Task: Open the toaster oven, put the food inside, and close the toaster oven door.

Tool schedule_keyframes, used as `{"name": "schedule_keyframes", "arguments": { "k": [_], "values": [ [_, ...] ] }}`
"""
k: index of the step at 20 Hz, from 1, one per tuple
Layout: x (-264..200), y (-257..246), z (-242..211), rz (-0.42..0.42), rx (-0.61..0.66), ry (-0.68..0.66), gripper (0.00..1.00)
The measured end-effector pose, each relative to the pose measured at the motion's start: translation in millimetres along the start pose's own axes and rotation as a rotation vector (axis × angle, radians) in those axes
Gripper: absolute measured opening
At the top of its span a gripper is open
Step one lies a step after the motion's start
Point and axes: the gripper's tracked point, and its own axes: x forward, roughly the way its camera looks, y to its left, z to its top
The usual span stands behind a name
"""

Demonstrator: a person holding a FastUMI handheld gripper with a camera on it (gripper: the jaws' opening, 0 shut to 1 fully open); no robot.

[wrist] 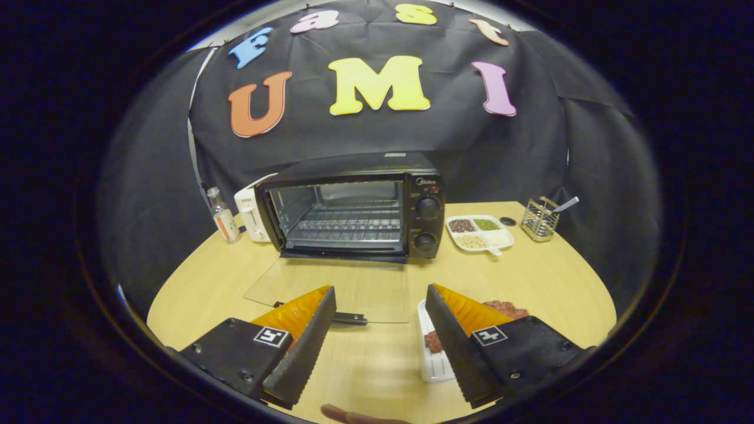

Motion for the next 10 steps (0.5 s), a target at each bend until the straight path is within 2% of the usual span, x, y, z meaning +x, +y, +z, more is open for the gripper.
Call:
{"name": "schedule_keyframes", "arguments": {
  "k": [6,10],
  "values": [
    [-34.9,-57.2,25.0,-0.050,-0.120,-0.069,0.98],
    [-38.4,-99.8,26.3,-0.042,-0.073,-0.031,1.00]
  ]
}}
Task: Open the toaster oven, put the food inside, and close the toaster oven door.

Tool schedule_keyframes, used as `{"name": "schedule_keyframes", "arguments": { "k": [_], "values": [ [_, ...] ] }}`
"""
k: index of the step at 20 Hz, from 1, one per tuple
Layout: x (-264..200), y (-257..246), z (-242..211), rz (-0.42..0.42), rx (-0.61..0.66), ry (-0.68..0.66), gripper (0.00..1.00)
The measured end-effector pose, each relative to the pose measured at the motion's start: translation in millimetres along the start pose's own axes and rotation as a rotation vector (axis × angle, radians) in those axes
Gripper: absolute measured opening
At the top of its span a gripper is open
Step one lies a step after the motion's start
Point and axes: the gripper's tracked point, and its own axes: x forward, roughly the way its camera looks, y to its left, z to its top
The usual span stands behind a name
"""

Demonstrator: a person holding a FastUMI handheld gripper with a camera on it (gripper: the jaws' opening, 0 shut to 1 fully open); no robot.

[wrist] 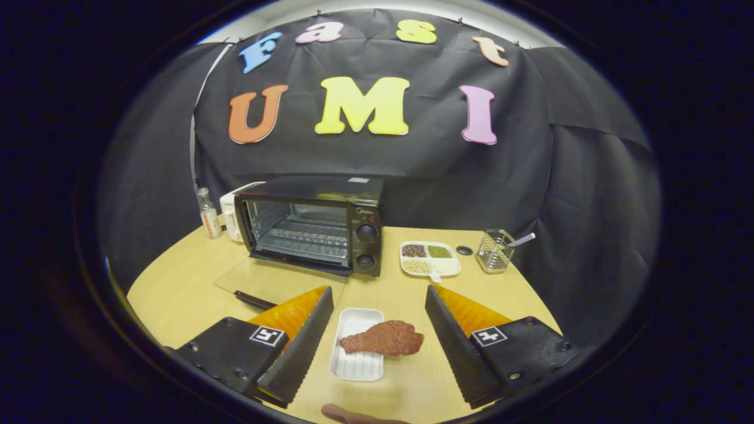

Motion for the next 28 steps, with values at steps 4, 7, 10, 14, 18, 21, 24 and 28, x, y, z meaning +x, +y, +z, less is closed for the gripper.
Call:
{"name": "schedule_keyframes", "arguments": {
  "k": [4,7,10,14,18,21,24,28],
  "values": [
    [9.4,-25.4,-14.8,0.072,0.109,0.115,0.99],
    [14.5,-32.8,-25.6,0.122,0.156,0.177,0.97],
    [21.4,-30.6,-40.6,0.175,0.186,0.238,0.96],
    [32.5,-24.5,-63.5,0.248,0.242,0.324,0.90],
    [42.8,-19.5,-87.0,0.301,0.434,0.461,0.76],
    [37.9,-12.9,-82.5,0.344,0.579,0.500,0.20],
    [28.7,-10.6,-76.4,0.327,0.512,0.466,0.11],
    [5.5,-6.3,-58.5,0.251,0.320,0.383,0.11]
  ]
}}
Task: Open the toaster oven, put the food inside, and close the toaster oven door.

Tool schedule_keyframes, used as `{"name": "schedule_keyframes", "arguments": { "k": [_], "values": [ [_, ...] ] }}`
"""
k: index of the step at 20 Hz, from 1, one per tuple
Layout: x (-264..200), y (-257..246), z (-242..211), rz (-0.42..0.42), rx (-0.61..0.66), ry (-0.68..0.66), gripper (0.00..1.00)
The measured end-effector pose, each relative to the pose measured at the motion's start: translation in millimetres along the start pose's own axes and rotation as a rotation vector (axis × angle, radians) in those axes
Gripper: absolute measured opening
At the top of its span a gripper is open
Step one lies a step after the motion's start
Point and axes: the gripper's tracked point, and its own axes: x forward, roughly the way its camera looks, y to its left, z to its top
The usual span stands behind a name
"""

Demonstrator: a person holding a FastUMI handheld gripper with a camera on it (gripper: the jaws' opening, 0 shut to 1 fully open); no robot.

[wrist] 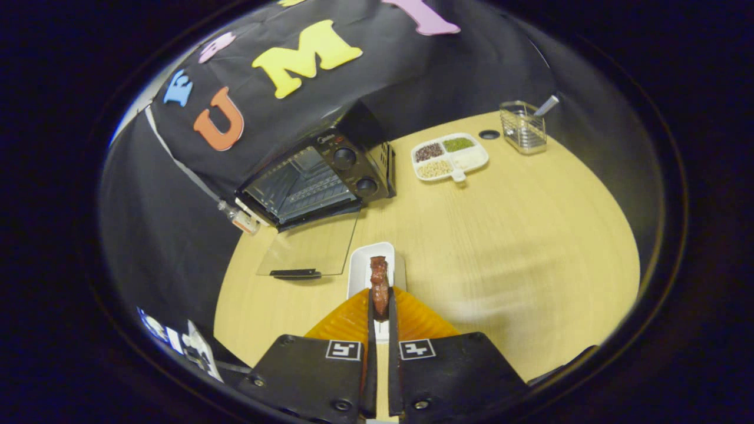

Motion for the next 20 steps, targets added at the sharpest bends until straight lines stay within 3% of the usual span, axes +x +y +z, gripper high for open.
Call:
{"name": "schedule_keyframes", "arguments": {
  "k": [5,11,20],
  "values": [
    [-25.2,33.3,7.9,-0.060,-0.185,-0.103,0.11],
    [-40.9,73.6,17.2,-0.116,-0.317,-0.229,0.10],
    [-12.1,138.6,26.0,-0.126,-0.409,-0.327,0.10]
  ]
}}
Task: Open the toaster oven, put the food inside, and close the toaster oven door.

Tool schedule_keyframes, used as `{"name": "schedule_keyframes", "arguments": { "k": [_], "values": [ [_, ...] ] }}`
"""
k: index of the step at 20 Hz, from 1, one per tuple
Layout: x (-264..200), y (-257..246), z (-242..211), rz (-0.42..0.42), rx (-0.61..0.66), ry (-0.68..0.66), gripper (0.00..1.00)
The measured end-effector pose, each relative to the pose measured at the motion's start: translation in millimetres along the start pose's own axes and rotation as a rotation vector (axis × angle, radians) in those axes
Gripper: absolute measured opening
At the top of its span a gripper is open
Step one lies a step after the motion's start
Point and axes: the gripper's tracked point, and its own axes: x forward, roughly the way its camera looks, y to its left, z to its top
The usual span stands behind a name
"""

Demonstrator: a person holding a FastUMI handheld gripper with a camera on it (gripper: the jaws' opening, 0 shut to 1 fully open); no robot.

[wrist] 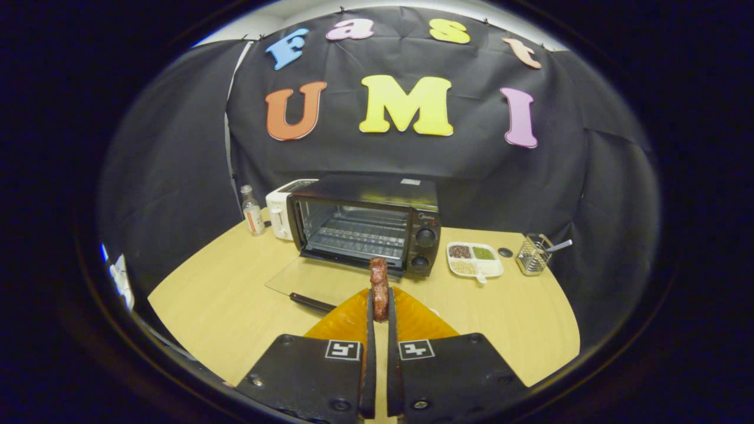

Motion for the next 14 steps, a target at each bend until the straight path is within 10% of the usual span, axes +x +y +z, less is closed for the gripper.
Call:
{"name": "schedule_keyframes", "arguments": {
  "k": [14],
  "values": [
    [94.6,63.6,37.1,0.088,0.265,-0.112,0.10]
  ]
}}
